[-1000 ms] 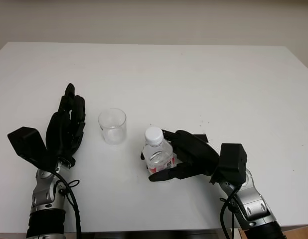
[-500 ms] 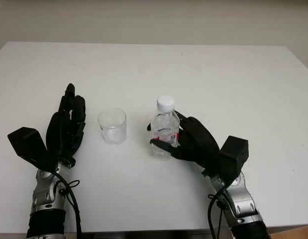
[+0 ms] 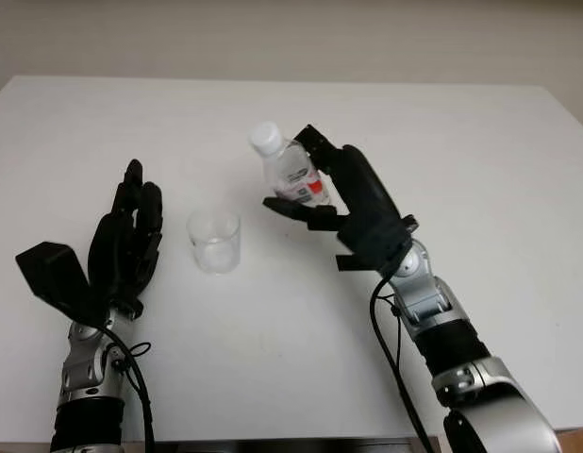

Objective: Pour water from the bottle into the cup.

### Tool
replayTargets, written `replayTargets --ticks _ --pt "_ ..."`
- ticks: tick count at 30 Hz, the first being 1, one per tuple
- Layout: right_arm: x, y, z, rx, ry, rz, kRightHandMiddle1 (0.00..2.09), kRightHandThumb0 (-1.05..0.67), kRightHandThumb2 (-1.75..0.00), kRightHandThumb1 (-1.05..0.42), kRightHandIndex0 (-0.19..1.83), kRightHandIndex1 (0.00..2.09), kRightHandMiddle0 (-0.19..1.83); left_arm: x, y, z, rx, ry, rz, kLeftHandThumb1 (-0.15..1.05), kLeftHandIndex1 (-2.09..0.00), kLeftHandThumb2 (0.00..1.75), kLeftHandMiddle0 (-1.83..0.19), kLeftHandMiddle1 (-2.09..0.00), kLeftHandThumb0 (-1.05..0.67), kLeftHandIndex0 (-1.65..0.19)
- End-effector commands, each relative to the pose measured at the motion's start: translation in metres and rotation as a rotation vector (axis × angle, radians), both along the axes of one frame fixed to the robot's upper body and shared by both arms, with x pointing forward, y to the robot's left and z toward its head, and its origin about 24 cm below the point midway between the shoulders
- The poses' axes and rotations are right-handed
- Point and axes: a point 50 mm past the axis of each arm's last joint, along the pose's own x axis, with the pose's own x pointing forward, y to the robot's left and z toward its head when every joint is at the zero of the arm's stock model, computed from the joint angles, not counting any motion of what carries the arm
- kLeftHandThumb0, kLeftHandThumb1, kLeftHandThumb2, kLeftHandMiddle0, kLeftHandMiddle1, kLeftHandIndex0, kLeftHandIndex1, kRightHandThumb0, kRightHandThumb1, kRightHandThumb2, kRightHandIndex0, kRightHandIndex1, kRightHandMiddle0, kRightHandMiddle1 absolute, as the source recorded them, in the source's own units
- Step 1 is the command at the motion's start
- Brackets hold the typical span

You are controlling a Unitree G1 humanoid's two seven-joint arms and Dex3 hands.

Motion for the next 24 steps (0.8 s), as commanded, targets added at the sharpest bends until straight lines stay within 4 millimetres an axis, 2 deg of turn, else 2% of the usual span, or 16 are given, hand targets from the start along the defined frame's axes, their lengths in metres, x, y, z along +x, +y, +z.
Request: replayTargets --ticks 1,5,13,18,24 --pt "0.009 0.004 0.012 -0.066 -0.06 -0.002 2.09 -0.45 -0.37 -1.05 1.33 2.09 0.97 0.003 -0.003 0.003 -0.001 -0.013 -0.007 1.05 -0.05 0.43 0.11 -0.06 -0.74 0.11" --pt "0.019 0.009 0.014 -0.176 -0.115 -0.028 2.09 -0.45 -0.33 -1.05 1.22 2.09 0.83 0.003 -0.004 0.003 0.004 -0.011 -0.01 1.05 -0.05 0.43 0.12 -0.05 -0.74 0.11" --pt "0.031 0.014 0.016 -0.342 -0.192 -0.079 2.09 -0.46 -0.3 -1.05 1.13 2.09 0.79 0.004 -0.004 0.003 0.008 -0.014 -0.022 1.05 -0.05 0.44 0.12 -0.05 -0.73 0.12" --pt "0.033 0.017 0.021 -0.39 -0.249 -0.089 2.09 -0.47 -0.27 -1.05 1.17 2.09 0.8 0.007 -0.008 0.002 0.001 -0.014 -0.028 1.05 -0.06 0.45 0.1 -0.06 -0.73 0.1" --pt "0.032 0.022 0.028 -0.477 -0.382 -0.067 2.09 -0.45 -0.25 -1.05 1.31 2.09 0.89 0.008 -0.009 0.0 -0.001 -0.013 -0.033 1.05 -0.05 0.46 0.11 -0.05 -0.73 0.11"
